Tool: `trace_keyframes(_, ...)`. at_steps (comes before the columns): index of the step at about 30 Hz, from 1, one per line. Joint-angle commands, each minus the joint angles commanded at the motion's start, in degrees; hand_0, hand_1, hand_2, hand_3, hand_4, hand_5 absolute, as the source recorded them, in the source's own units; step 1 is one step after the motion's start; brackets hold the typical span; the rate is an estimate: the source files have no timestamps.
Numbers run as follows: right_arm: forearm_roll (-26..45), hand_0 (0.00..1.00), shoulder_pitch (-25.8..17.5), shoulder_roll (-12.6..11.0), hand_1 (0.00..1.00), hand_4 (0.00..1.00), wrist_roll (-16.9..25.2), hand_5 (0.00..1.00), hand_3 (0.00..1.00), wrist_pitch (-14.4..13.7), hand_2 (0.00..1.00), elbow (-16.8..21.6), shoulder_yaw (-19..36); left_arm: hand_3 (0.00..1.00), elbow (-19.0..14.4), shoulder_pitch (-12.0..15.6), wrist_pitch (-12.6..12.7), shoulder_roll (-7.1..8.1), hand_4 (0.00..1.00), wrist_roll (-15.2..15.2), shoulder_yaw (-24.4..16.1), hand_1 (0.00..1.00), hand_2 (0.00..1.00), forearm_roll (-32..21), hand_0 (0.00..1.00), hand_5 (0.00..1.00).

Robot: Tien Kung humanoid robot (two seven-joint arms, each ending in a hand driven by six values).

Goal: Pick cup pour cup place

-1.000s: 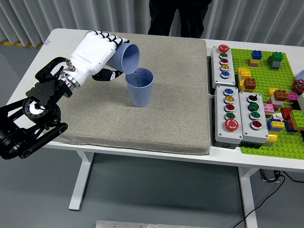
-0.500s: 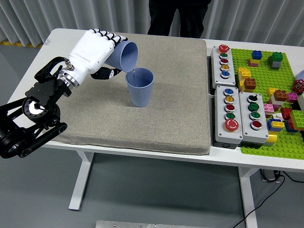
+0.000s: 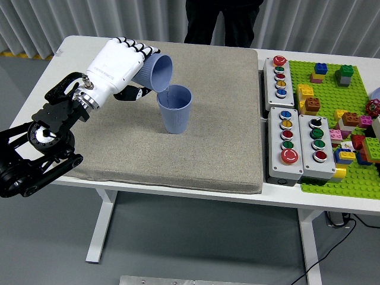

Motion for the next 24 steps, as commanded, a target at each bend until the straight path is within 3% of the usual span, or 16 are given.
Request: trace_keyframes(24,-0.2,0.695,0.1,0.0,0.685,0.070,-0.1,0.231,0.603,0.0,0.619,0.0,0.4,0.571,-0.3,-3.2,0.0,1.32,0.523,2.0,5.1,0.516,0.540,0.0,0.558,0.022)
